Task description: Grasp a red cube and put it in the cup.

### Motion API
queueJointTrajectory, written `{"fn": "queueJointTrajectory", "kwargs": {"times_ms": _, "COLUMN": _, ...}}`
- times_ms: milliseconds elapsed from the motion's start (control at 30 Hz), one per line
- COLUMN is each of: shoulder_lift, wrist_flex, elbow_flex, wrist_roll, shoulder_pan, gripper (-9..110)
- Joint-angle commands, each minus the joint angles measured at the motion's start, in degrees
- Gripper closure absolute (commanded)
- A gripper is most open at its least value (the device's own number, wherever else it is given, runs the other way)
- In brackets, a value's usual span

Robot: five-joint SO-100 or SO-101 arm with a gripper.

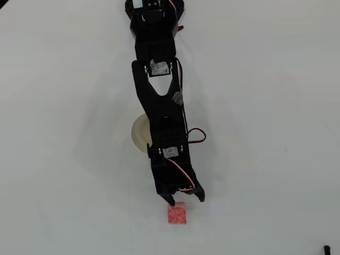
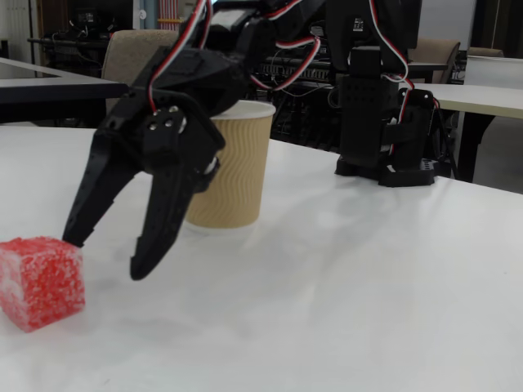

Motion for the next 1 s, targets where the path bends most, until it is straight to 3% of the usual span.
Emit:
{"fn": "queueJointTrajectory", "kwargs": {"times_ms": 0, "shoulder_lift": 1.3, "wrist_flex": -2.3, "elbow_flex": -5.1, "wrist_roll": -1.3, "shoulder_pan": 1.2, "gripper": 72}}
{"fn": "queueJointTrajectory", "kwargs": {"times_ms": 967, "shoulder_lift": -2.7, "wrist_flex": -7.1, "elbow_flex": -8.0, "wrist_roll": -4.5, "shoulder_pan": 4.6, "gripper": 70}}
